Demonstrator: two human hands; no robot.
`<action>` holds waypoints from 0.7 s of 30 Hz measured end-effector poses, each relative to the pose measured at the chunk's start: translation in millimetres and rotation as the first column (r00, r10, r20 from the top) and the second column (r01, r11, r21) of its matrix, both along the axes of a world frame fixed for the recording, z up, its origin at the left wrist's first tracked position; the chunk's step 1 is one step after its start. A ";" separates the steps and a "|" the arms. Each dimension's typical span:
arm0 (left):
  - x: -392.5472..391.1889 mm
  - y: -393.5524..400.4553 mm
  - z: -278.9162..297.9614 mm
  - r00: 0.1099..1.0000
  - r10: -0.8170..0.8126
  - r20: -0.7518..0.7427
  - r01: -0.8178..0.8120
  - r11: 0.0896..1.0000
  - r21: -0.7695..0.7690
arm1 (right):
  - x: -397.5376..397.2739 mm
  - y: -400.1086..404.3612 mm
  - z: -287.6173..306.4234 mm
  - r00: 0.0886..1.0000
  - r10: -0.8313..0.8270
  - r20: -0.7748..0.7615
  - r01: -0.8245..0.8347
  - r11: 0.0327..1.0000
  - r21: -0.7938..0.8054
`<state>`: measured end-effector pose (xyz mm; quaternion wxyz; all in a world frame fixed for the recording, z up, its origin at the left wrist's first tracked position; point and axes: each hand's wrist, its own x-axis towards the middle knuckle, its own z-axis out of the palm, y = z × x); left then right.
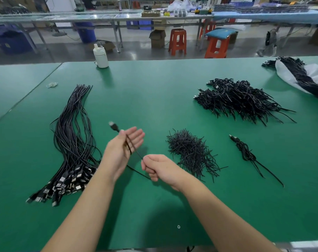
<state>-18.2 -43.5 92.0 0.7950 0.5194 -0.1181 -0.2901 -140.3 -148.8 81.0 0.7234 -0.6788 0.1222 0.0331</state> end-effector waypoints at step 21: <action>-1.8 16.6 8.3 0.700 -0.461 0.545 -0.147 0.654 0.742 | 7.9 -6.7 -4.7 0.996 -0.086 -0.008 0.084 0.953 0.292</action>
